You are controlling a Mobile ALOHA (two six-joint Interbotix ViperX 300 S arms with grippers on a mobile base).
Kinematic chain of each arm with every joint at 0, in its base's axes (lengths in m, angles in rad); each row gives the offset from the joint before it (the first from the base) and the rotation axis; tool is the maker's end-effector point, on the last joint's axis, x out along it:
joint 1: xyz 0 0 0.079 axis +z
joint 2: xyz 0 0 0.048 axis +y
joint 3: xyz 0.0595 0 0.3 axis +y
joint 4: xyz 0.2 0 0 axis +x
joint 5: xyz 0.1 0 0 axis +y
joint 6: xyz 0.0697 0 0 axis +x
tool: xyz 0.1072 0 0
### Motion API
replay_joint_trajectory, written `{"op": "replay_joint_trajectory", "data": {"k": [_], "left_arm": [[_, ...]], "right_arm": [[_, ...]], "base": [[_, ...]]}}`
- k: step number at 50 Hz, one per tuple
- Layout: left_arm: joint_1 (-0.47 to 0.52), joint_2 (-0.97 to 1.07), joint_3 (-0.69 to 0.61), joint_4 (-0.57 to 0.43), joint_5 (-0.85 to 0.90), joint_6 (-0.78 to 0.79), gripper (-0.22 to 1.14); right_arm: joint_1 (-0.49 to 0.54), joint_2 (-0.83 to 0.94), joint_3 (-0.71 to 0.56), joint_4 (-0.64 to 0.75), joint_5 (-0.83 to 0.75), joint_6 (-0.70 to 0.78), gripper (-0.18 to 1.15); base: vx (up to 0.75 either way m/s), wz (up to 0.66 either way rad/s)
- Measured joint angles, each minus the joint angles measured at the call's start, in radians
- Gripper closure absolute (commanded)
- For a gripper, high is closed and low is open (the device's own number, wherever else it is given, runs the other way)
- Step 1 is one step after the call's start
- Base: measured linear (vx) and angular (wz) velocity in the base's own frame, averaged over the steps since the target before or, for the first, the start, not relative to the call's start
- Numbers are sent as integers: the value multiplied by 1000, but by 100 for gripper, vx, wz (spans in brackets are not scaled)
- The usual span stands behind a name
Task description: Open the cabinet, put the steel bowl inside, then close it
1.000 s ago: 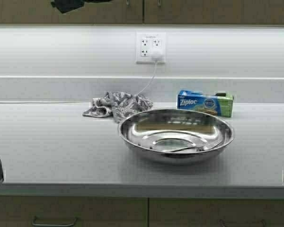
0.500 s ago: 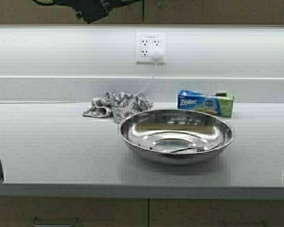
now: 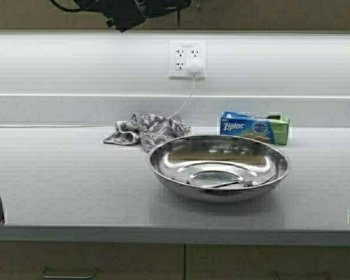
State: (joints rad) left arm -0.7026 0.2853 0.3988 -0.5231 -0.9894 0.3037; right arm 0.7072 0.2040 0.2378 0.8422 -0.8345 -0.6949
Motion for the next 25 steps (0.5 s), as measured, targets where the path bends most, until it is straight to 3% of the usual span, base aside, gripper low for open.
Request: {"op": "replay_joint_trajectory", "data": {"k": [12, 25], "left_arm": [[11, -40, 31, 21, 44, 0, 89], [-3, -236, 244, 34, 104, 0, 89]], "right_arm": [[-6, -58, 63, 0, 41, 0, 90], [8, -272, 267, -3, 195, 2, 90]], "base": [[-1, 2], [1, 0]]}}
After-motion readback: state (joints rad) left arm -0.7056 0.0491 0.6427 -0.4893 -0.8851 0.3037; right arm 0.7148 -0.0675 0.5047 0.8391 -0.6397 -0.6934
